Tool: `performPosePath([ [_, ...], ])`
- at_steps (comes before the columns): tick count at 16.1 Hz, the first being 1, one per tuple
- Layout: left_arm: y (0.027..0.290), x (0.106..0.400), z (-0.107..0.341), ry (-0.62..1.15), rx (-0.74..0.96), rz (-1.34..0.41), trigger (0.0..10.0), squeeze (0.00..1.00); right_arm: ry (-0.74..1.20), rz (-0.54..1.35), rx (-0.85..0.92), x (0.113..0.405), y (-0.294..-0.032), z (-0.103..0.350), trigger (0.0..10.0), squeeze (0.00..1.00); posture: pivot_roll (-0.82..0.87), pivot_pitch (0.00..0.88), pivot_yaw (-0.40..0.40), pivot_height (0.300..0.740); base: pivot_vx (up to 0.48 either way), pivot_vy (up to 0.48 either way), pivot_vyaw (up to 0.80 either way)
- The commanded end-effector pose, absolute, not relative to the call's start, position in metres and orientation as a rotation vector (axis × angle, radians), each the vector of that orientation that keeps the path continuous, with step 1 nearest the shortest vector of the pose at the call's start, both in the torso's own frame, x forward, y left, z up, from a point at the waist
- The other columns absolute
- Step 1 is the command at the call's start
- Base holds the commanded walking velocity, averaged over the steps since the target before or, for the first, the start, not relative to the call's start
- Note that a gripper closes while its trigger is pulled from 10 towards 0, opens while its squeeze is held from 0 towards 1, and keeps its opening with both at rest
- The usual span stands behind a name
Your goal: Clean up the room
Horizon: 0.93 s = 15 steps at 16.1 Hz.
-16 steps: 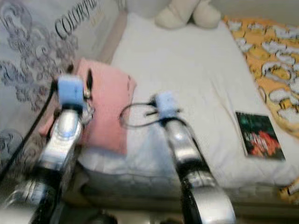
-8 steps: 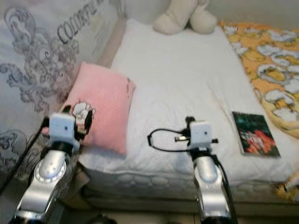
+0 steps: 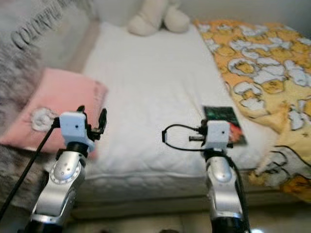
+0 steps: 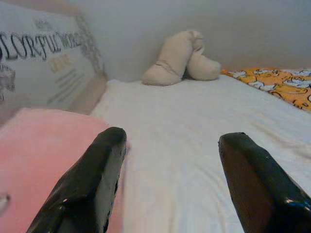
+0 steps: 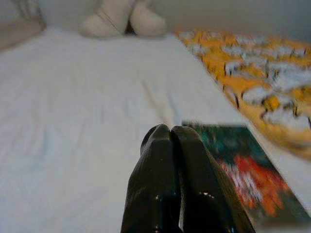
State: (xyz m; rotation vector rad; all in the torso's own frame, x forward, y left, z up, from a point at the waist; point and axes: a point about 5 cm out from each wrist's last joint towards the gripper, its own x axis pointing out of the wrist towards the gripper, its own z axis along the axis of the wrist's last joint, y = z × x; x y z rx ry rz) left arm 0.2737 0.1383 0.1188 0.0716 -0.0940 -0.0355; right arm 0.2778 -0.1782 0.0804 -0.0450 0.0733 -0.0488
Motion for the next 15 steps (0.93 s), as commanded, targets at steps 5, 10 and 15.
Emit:
performPosePath([
  [5,0.148,0.282,0.104,0.003,0.049,0.033,10.0,0.00,0.020,-0.023,-0.057,0.281,-0.173,0.091,10.0,1.00,-0.08,0.000,0.032,0.740,0.000,-0.472,0.00],
  [10,0.141,0.294,0.115,-0.045,0.079,-0.021,10.0,0.00,-0.032,-0.001,-0.084,0.289,-0.167,0.099,10.0,1.00,-0.08,0.000,0.047,0.740,0.000,-0.480,0.00],
  [15,0.137,0.296,0.114,-0.036,0.068,-0.031,10.0,0.00,-0.010,0.035,-0.126,0.291,-0.163,0.095,10.0,0.00,-0.09,0.000,0.048,0.740,0.000,-0.280,0.00],
])
